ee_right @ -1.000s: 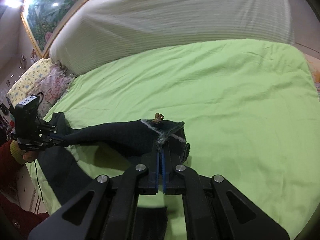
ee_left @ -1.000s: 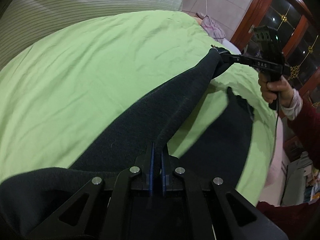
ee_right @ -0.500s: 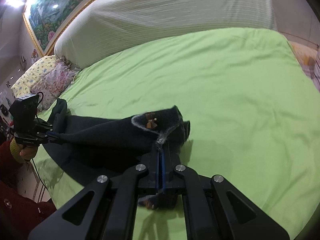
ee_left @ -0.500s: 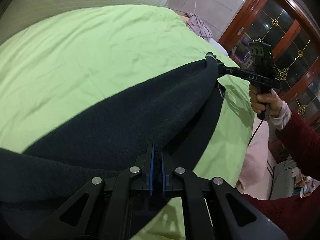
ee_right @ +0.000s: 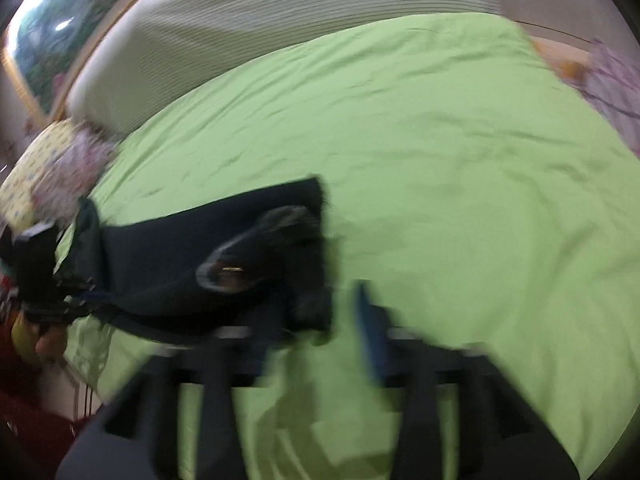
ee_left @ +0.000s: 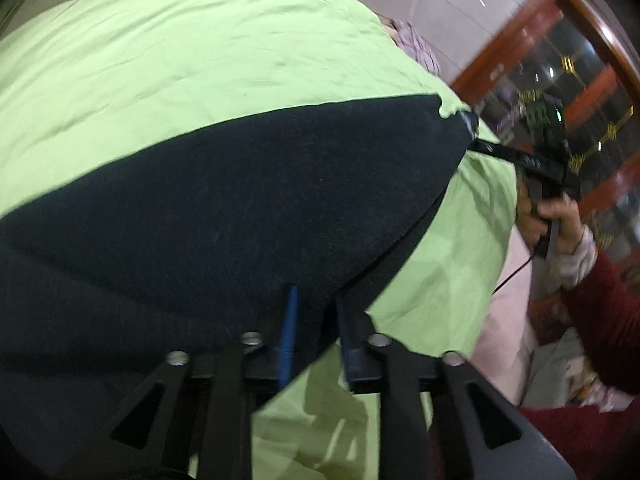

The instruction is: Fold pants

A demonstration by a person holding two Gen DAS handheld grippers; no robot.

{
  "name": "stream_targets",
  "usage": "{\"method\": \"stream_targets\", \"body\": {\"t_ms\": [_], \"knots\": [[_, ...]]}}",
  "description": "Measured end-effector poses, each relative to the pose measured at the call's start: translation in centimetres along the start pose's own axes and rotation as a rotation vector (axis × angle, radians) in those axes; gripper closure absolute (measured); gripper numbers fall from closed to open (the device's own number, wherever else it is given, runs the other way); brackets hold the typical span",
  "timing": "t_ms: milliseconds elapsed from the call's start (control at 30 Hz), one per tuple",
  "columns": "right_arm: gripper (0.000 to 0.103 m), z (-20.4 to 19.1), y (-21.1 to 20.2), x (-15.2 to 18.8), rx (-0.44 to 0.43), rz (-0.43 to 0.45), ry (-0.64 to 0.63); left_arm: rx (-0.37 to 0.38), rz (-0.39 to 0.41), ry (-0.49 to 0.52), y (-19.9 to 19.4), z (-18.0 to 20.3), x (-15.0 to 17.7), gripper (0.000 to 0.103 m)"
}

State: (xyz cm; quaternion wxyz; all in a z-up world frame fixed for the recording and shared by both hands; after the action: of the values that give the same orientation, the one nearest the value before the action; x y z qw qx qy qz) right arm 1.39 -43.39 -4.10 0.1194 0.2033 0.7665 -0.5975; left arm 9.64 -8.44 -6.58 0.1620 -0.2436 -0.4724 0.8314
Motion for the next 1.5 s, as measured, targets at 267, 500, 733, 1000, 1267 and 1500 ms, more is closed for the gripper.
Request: {"method": "stream_targets", "body": {"t_ms": [267, 500, 733, 1000, 1267, 1500], "knots": [[0.046, -3.0, -4.2, 0.0, -0.064, 0.167, 0.007, -0.048, 0.089, -0.137, -1.6, 0.1, 1.2, 0.049], [0.046, -11.3, -1.9, -0.1, -0.238, 0.143, -0.109, -0.089, 0.187, -0.366, -5.2, -4.0, 1.7, 0.040], [0.046, -19.6, 2.5, 0.3, -0.332, 0.036, -0.280, -0.140, 0.172, -0.646, -10.1, -11.8, 0.3, 0.036], [0.046, -28.7, 8.6, 1.0, -0.396, -0.126, -0.505, -0.129, -0.021, -0.904, -11.7, -19.9, -5.1, 0.035], [0.046, -32.6, 12.4, 2.0, -0.402, -0.218, -0.613, -0.338, -0.301, -0.905, -6.3, -21.7, -7.6, 0.046], [0.074, -32.4, 15.2, 1.7, -0.360, -0.246, -0.615, -0.356, -0.213, -0.772, -6.0, -19.5, -6.8, 0.091]]}}
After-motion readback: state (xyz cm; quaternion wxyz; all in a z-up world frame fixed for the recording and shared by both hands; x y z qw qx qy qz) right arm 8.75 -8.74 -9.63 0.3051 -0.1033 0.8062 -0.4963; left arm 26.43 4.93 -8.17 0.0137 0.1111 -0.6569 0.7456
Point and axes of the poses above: each gripper's, at about its wrist camera, not at the fingertips, and y roughly the way its jaws point, z to its right, x to its underside, the point moved 6 cm from there along y, roughly the way its jaws point, and after that the axes turned 12 degrees about -z, right-handed, at the moved point
